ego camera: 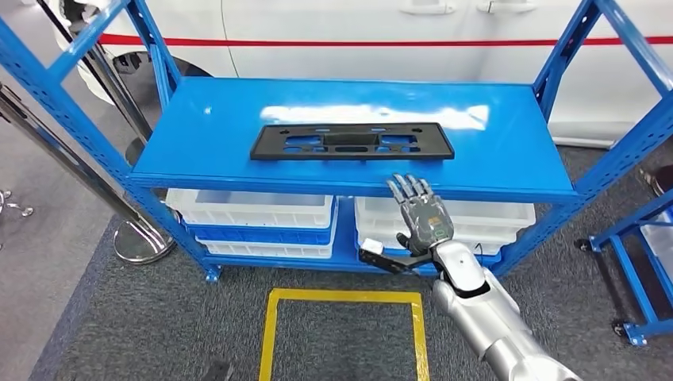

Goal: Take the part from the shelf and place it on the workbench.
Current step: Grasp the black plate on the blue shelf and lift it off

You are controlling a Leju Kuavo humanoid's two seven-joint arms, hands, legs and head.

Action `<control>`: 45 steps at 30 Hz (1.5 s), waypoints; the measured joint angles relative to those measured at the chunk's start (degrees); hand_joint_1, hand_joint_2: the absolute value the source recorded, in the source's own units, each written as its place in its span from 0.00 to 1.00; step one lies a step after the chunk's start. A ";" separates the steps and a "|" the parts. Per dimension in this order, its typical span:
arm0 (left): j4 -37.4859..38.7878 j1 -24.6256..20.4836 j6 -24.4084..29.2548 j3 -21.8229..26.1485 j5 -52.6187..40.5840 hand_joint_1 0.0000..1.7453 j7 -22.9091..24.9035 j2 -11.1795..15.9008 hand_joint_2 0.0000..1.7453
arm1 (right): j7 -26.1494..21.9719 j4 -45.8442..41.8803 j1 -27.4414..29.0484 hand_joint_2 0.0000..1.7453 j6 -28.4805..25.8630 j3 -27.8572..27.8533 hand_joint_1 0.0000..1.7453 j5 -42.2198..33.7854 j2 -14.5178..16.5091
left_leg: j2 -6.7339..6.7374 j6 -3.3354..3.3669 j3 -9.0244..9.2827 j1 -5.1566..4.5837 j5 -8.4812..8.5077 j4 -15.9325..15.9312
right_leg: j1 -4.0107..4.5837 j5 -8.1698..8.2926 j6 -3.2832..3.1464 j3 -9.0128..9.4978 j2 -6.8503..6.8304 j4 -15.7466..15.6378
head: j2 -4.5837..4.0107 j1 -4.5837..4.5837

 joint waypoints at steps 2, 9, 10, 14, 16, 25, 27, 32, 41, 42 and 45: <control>0.00 -0.10 0.02 -0.15 -0.01 0.00 -0.01 0.00 0.00 | -0.02 -0.31 -0.20 1.00 0.02 -0.15 0.00 -0.03 -0.03 | 0.11 -0.54 -2.28 0.25 -0.66 4.38 | -0.11 -0.30 -0.50 0.90 0.04 -0.42 | 0.00 -0.02; 0.00 0.03 0.03 -0.36 -0.02 0.00 0.01 0.01 0.00 | -0.07 -0.51 -0.20 1.00 0.13 -0.21 0.00 -0.05 -0.03 | 0.17 -0.79 -8.28 0.55 2.14 6.67 | 0.39 -1.82 -1.08 2.98 0.24 -0.59 | 0.00 -0.03; 0.00 -0.05 0.03 -0.37 -0.01 0.00 0.01 0.01 0.00 | -0.12 -0.55 -0.22 1.00 0.10 -0.22 0.00 -0.18 -0.03 | 0.17 -0.51 -7.17 0.39 3.95 3.42 | 0.40 -1.91 -0.97 3.27 0.25 -0.67 | 0.00 -0.02; 0.00 -0.22 0.31 -0.44 0.19 0.00 0.44 0.08 0.00 | -1.35 -0.98 0.16 1.00 -0.19 -0.63 0.00 -2.58 0.19 | 0.10 1.13 -5.75 -0.52 4.95 -0.97 | 0.34 -1.96 0.16 3.67 0.21 -1.21 | 0.00 -0.03; 0.00 -0.11 0.49 -0.49 0.25 0.00 0.77 0.08 0.00 | -1.63 -1.46 0.42 1.00 -0.50 -1.19 0.00 -2.97 0.40 | 0.18 1.56 -5.02 -0.23 6.36 -2.09 | 0.37 -2.61 0.73 3.81 0.08 -0.81 | 0.00 0.01; 0.00 -0.19 0.42 -1.20 0.25 0.00 1.10 0.05 0.00 | 0.45 -1.74 0.43 1.00 1.52 -1.69 0.00 1.02 0.17 | 0.25 1.55 -5.60 0.14 6.48 -1.56 | 0.03 -4.80 1.57 2.43 -0.08 4.30 | 0.00 0.03; 0.00 -0.28 0.39 -1.50 0.26 0.00 1.14 0.06 0.00 | 0.27 -1.72 0.06 1.00 2.32 -1.69 0.00 0.94 0.16 | 0.19 0.94 -6.22 -0.05 5.98 -0.41 | 0.03 -3.82 1.22 4.21 0.00 0.34 | 0.00 0.02; 0.00 -0.20 0.37 -1.84 0.33 0.00 1.35 0.11 0.00 | 0.08 -1.60 -0.08 1.00 2.78 -1.62 0.00 1.36 0.20 | 0.17 -0.20 -7.38 0.02 4.33 2.14 | 0.08 -3.76 -0.37 4.14 0.13 0.09 | 0.00 -0.02; 0.00 -0.12 0.39 -2.33 0.71 0.00 1.45 0.14 0.00 | 1.37 -1.59 -0.14 1.00 2.96 -1.28 0.00 2.92 0.53 | 0.22 1.41 -8.44 -0.68 5.27 3.70 | 0.88 -4.07 -1.07 4.57 0.13 -0.08 | 0.00 -0.01; 0.00 -0.18 0.41 -2.35 0.78 0.00 1.46 0.16 0.00 | 1.41 -1.59 -0.15 1.00 3.01 -1.28 0.00 2.80 0.58 | 0.23 1.86 -7.23 -1.00 5.89 1.20 | 0.83 -4.07 -0.96 4.61 0.13 -0.22 | 0.00 -0.02; 0.00 -0.15 0.45 -2.47 0.91 0.00 1.49 0.23 0.00 | 1.44 -1.62 -0.02 1.00 2.99 -1.27 0.00 2.20 0.82 | 0.19 2.48 -6.08 -1.34 6.04 -1.04 | 0.66 -3.99 -0.28 4.80 0.09 -0.91 | 0.00 -0.02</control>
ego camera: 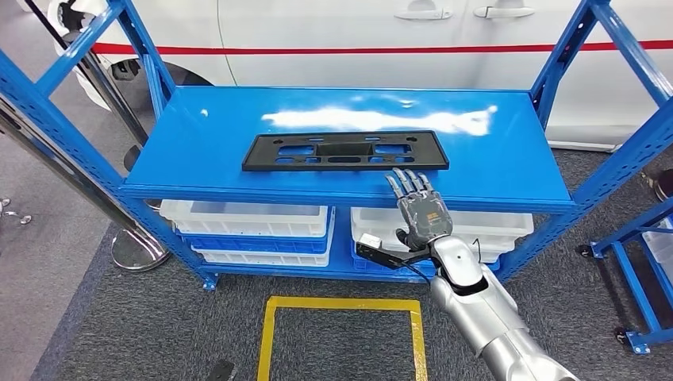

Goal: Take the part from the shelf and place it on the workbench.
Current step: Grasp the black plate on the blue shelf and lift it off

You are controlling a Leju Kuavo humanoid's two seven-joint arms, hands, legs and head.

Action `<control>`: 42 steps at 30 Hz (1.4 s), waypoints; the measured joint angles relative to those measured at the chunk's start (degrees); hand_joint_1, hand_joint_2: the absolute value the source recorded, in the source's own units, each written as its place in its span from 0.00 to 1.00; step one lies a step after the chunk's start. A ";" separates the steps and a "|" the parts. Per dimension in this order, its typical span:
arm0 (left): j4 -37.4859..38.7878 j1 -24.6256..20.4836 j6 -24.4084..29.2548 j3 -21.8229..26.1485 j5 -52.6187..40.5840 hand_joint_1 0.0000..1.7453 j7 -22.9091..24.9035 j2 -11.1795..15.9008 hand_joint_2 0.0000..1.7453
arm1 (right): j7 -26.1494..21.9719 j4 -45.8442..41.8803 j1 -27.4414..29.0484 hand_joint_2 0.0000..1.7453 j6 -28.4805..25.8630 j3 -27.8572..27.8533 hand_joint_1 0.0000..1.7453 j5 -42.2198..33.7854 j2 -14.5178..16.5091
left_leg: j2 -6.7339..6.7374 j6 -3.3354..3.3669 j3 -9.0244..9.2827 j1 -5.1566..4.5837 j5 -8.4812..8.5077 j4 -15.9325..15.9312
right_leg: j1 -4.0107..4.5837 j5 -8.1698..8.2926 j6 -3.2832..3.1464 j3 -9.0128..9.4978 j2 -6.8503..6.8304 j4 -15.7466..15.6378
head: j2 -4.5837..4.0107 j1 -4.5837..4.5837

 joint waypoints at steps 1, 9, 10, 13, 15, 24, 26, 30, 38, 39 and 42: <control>0.00 0.05 0.01 -0.09 0.04 0.00 0.00 -0.01 0.00 | 0.00 -0.04 0.03 1.00 -0.03 0.00 0.00 -0.14 0.07 | 0.05 0.07 0.53 0.13 0.31 -0.83 | 0.03 -0.12 0.21 0.14 -0.04 -0.03 | 0.00 0.02; 0.00 0.14 0.01 -0.85 0.28 0.00 0.07 -0.10 0.00 | 0.02 -0.07 0.11 1.00 -0.51 0.01 0.00 0.18 0.05 | 0.09 -0.11 2.41 1.06 -0.34 -1.87 | -0.70 -2.39 1.95 -6.18 -0.18 10.55 | 0.00 0.04; 0.00 0.19 0.01 -0.92 0.31 0.00 0.09 -0.11 0.00 | 0.02 -0.07 0.05 1.00 -0.55 0.01 0.00 0.19 0.05 | 0.05 -0.47 2.34 1.23 -0.92 -1.12 | -0.93 -0.55 2.26 -4.76 -0.23 7.30 | 0.00 0.04; 0.00 0.10 0.02 -1.13 0.32 0.00 0.11 -0.09 0.00 | 0.04 -0.22 -0.18 1.00 -0.60 0.01 0.00 0.19 0.11 | -0.03 -1.54 1.60 1.21 -2.46 1.17 | -0.90 0.89 1.85 -2.21 -0.20 1.79 | 0.00 0.11; 0.00 0.12 0.02 -1.20 0.32 0.00 0.12 -0.08 0.00 | 0.09 -0.38 -0.19 1.00 -0.62 0.01 0.00 0.19 0.12 | -0.03 -1.80 1.46 1.18 -2.75 1.48 | -0.70 0.62 0.93 -2.27 -0.05 1.89 | 0.00 0.12; 0.00 0.30 0.04 -1.22 0.48 0.00 0.13 -0.08 0.00 | 0.48 -1.50 -0.43 1.00 -0.62 0.02 0.00 0.09 0.16 | 0.07 -2.66 -6.63 1.70 -6.12 15.38 | -0.42 -0.35 -0.58 -0.68 -0.03 1.51 | 0.00 0.12; 0.00 0.26 0.04 -1.22 0.48 0.00 0.13 -0.07 0.00 | 0.48 -1.75 -0.51 1.00 -0.58 0.01 0.00 0.10 0.22 | 0.06 -1.79 -3.70 1.30 -1.70 8.02 | -0.41 -0.64 -0.51 -0.14 0.05 1.30 | 0.00 0.13; 0.00 0.07 0.11 -1.27 0.48 0.00 0.13 0.00 0.00 | 0.51 -1.91 -0.59 1.00 -0.05 0.03 0.00 0.25 0.59 | -0.01 -0.56 -0.60 0.36 0.09 0.76 | -0.59 -0.40 0.46 0.24 0.07 0.16 | 0.00 0.12; 0.00 0.02 0.15 -1.63 0.50 0.00 0.16 -0.14 0.00 | 0.67 -1.87 -0.77 1.00 0.10 0.06 0.00 0.41 0.76 | 0.03 0.16 1.88 0.80 0.05 -1.99 | -0.46 -5.17 1.48 -7.27 -0.18 13.33 | 0.00 0.16; 0.00 0.10 0.15 -1.64 0.50 0.00 0.17 -0.15 0.00 | 0.69 -1.83 -0.73 1.00 0.11 0.06 0.00 0.41 0.76 | -0.01 0.07 1.92 0.85 -0.30 -1.60 | -0.57 -3.71 1.64 -7.20 -0.20 12.40 | 0.00 0.16; 0.00 0.16 0.13 -1.66 0.50 0.00 0.20 -0.19 0.00 | 0.69 -1.83 -0.90 1.00 0.16 0.07 0.00 0.42 0.79 | -0.09 -0.71 1.73 0.93 -1.84 0.35 | -0.77 1.12 1.80 -3.63 -0.26 3.92 | 0.00 0.14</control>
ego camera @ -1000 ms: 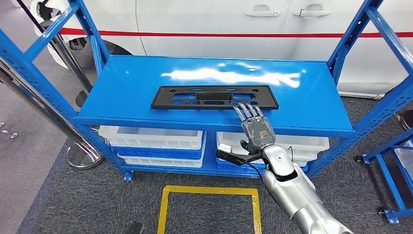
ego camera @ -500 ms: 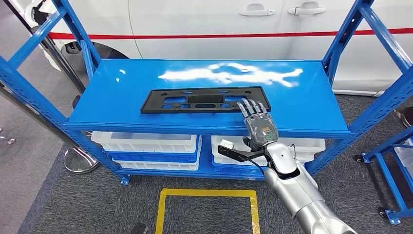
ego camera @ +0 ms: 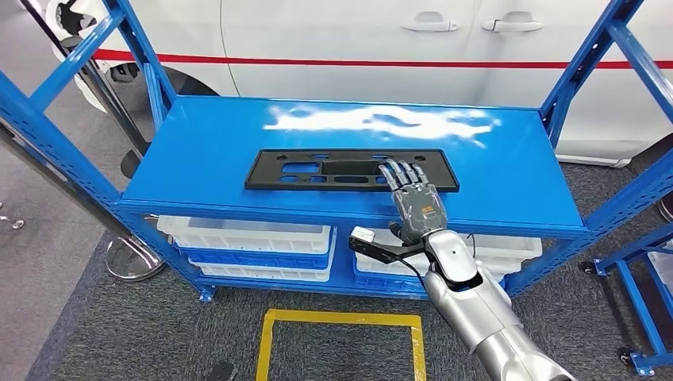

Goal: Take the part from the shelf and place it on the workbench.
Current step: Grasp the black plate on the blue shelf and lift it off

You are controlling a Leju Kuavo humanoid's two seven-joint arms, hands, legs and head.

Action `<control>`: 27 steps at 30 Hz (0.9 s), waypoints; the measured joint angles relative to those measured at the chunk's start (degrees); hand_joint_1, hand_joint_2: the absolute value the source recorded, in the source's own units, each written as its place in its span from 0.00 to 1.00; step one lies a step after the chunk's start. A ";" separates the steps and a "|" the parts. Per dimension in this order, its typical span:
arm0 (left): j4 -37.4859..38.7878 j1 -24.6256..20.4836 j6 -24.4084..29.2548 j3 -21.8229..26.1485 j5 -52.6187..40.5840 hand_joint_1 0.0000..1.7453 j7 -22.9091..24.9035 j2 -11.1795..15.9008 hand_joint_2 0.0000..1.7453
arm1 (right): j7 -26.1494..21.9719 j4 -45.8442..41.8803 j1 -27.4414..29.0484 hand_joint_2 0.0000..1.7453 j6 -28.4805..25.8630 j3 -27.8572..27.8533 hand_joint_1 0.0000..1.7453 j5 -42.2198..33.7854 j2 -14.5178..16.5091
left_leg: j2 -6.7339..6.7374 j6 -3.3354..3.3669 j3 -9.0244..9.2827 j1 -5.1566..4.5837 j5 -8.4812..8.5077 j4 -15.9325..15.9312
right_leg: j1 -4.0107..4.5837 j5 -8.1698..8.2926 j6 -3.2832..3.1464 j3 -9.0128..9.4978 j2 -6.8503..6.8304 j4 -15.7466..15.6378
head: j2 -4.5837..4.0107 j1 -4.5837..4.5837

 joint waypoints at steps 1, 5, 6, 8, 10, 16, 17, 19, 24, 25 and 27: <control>0.00 -0.06 -0.01 -0.03 0.00 0.00 0.00 -0.01 0.00 | -0.01 -0.02 -0.04 1.00 0.06 0.02 0.00 0.03 0.02 | 0.00 -0.27 -0.18 -0.03 -0.42 0.58 | 0.08 0.33 -0.20 0.73 0.01 -1.64 | 0.00 0.00; 0.00 -0.12 0.01 -0.15 -0.01 0.00 0.08 0.01 0.00 | 0.08 -0.04 -0.13 1.00 0.21 0.15 0.00 0.36 -0.03 | 0.08 -1.09 -0.36 -0.03 -1.28 1.38 | 0.27 -0.13 -1.48 1.37 0.17 -2.54 | 0.00 -0.02; 0.00 -0.15 0.00 -0.18 -0.01 0.00 0.09 0.02 0.00 | 0.10 -0.04 -0.19 1.00 0.21 0.18 0.00 0.44 -0.04 | 0.12 -1.44 -0.77 0.08 -1.97 2.54 | 0.18 -0.16 -1.77 1.65 0.17 -2.72 | 0.00 -0.04; 0.00 -0.23 -0.01 -0.28 -0.02 0.00 0.10 0.02 0.00 | 0.10 -0.05 -0.29 1.00 0.23 0.32 0.00 0.56 -0.01 | 0.15 -2.19 -3.34 0.45 -4.42 7.96 | 0.12 -0.37 -2.19 2.21 0.11 -2.94 | 0.00 -0.08; 0.00 -0.20 -0.01 -0.41 -0.02 0.00 0.14 0.02 0.00 | 0.11 -0.04 -0.34 1.00 0.27 0.42 0.00 0.63 0.01 | 0.16 -2.69 -7.27 0.82 -6.42 14.61 | 0.19 -0.66 -2.39 2.52 0.07 -2.95 | 0.00 -0.09; 0.00 -0.25 -0.01 -0.65 -0.02 0.00 0.22 0.03 0.00 | 0.19 -0.04 -0.50 1.00 0.29 0.46 0.00 0.74 0.01 | 0.11 -1.58 -3.30 0.43 2.00 2.44 | 0.19 -1.64 -1.85 3.86 0.23 -3.16 | 0.00 -0.09; 0.00 -0.29 -0.01 -0.68 -0.02 0.00 0.23 0.04 0.00 | 0.19 -0.03 -0.53 1.00 0.33 0.51 0.00 0.76 0.01 | 0.08 -1.32 -2.68 0.19 2.07 1.05 | 0.16 -1.67 -1.57 3.90 0.23 -3.30 | 0.00 -0.09; 0.00 -0.32 -0.01 -0.77 -0.02 0.00 0.26 0.05 0.00 | 0.19 0.01 -0.56 1.00 0.45 0.68 0.00 0.82 0.01 | 0.01 -0.88 -2.27 -0.12 1.79 0.20 | 0.06 -1.63 -0.88 4.07 0.19 -3.83 | 0.00 -0.09; 0.00 -0.42 -0.01 -0.96 -0.02 0.00 0.30 -0.13 0.00 | 0.20 0.20 -0.99 1.00 0.82 0.91 0.00 1.16 0.11 | 0.14 0.43 -0.22 0.20 2.27 -2.37 | 0.28 -6.02 -0.31 -0.07 0.08 4.74 | 0.00 -0.02; 0.00 -0.47 -0.02 -0.97 -0.02 0.00 0.33 -0.15 0.00 | 0.23 0.34 -0.97 1.00 0.98 0.96 0.00 1.32 0.13 | 0.14 0.59 -0.15 0.15 2.10 -2.28 | 0.29 -7.00 -0.26 -2.04 0.10 8.00 | 0.00 -0.03; 0.00 -0.42 -0.03 -0.99 -0.02 0.00 0.41 -0.19 0.00 | 0.31 0.74 -0.87 1.00 1.24 1.10 0.00 1.64 0.14 | 0.05 0.66 0.02 0.15 1.57 -1.90 | 0.19 -6.03 -0.08 -3.94 0.06 9.93 | 0.00 -0.02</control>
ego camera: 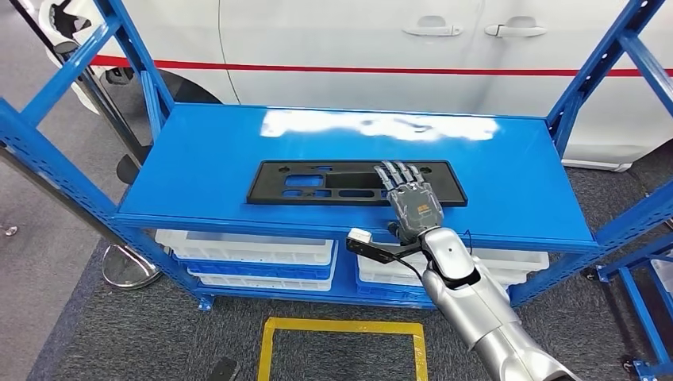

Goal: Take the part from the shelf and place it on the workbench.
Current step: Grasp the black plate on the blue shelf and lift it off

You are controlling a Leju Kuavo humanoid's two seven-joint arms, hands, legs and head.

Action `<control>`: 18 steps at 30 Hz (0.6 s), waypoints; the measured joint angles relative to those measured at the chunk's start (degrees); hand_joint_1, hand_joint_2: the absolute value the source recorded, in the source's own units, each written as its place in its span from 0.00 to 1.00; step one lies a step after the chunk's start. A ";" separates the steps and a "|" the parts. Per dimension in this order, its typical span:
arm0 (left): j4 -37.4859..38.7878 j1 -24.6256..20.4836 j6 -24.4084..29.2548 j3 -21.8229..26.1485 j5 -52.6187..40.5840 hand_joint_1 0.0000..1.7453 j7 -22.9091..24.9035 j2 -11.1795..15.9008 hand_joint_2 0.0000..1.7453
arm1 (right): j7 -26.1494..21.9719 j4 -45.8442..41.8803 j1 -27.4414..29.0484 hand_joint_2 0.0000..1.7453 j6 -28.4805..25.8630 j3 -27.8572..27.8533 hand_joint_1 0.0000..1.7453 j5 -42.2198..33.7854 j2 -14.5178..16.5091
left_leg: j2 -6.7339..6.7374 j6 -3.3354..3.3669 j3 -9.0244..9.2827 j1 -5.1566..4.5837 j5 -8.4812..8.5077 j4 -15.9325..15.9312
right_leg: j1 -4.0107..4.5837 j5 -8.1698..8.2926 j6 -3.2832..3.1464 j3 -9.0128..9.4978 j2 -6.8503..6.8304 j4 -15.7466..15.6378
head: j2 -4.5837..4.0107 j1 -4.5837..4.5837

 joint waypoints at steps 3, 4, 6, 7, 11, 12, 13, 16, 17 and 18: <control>0.00 0.06 -0.02 -0.03 0.00 0.00 0.03 -0.11 0.00 | 0.06 0.42 -0.44 1.00 0.04 0.27 0.00 0.16 0.05 | -0.18 -0.57 0.12 0.05 -1.40 1.48 | -0.23 5.76 0.12 3.03 -0.11 -8.37 | 0.00 0.02; 0.00 0.00 -0.03 -0.05 0.00 0.00 0.04 -0.13 0.00 | 0.08 0.54 -0.66 1.00 0.10 0.37 0.00 0.17 0.15 | -0.20 -0.85 -0.05 -0.02 -1.90 2.13 | -0.19 6.56 -0.03 4.03 -0.09 -10.66 | 0.00 -0.01; 0.00 -0.12 -0.05 -0.10 0.00 0.00 0.07 -0.14 0.00 | 0.17 0.88 -0.88 1.00 0.29 0.55 0.00 0.29 0.41 | -0.16 -1.38 -0.34 -0.10 -2.47 2.84 | 0.06 6.20 -0.48 4.64 0.04 -12.03 | 0.00 -0.04; 0.00 -0.16 -0.05 -0.15 0.00 0.00 0.09 -0.14 0.00 | 0.27 1.06 -0.95 1.00 0.39 0.64 0.00 0.38 0.52 | -0.13 -1.55 -0.34 -0.07 -2.60 2.95 | 0.09 6.11 -0.80 4.72 0.15 -12.26 | 0.00 -0.06; 0.00 -0.24 -0.08 -0.39 -0.02 0.00 0.13 -0.13 0.00 | 0.59 1.58 -1.46 1.00 0.64 0.93 0.00 0.72 1.07 | 0.04 -2.71 -2.35 0.33 -5.34 8.09 | -0.21 5.75 -1.87 5.98 0.16 -12.92 | 0.00 -0.06; 0.00 -0.27 -0.08 -0.44 -0.02 0.00 0.11 -0.13 0.00 | 0.60 1.68 -1.55 1.00 0.67 1.05 0.00 0.77 1.17 | 0.06 -3.10 -4.29 0.51 -6.59 11.70 | -0.19 5.56 -2.04 6.28 0.11 -12.96 | 0.00 -0.07; 0.00 -0.24 -0.08 -0.46 -0.02 0.00 0.11 -0.14 0.00 | 0.60 1.81 -1.58 1.00 0.69 1.16 0.00 0.80 1.23 | 0.06 -3.37 -6.44 0.70 -7.55 15.25 | -0.17 5.37 -2.14 6.53 0.08 -12.97 | 0.00 -0.07; 0.00 -0.05 -0.08 -0.47 -0.01 0.00 0.17 -0.14 0.00 | 0.60 2.20 -1.60 1.00 0.75 1.31 0.00 0.84 1.33 | 0.06 -3.53 -8.72 1.02 -5.02 16.48 | -0.15 4.77 -2.12 7.35 0.11 -12.97 | 0.00 -0.07; 0.00 -0.05 -0.08 -0.48 0.00 0.00 0.26 -0.14 0.00 | 0.61 2.32 -1.67 1.00 0.87 1.32 0.03 0.84 1.41 | 0.06 -3.35 -7.53 1.04 -2.52 13.06 | -0.17 4.55 -2.05 7.70 0.15 -12.99 | 0.00 -0.07; 0.00 -0.10 -0.05 -0.49 0.01 0.00 0.41 -0.13 0.00 | 0.62 2.49 -1.81 1.00 1.07 1.33 0.20 0.86 1.54 | 0.04 -3.11 -5.99 0.98 -0.51 9.26 | -0.17 4.35 -1.92 8.00 0.20 -13.04 | 0.00 -0.07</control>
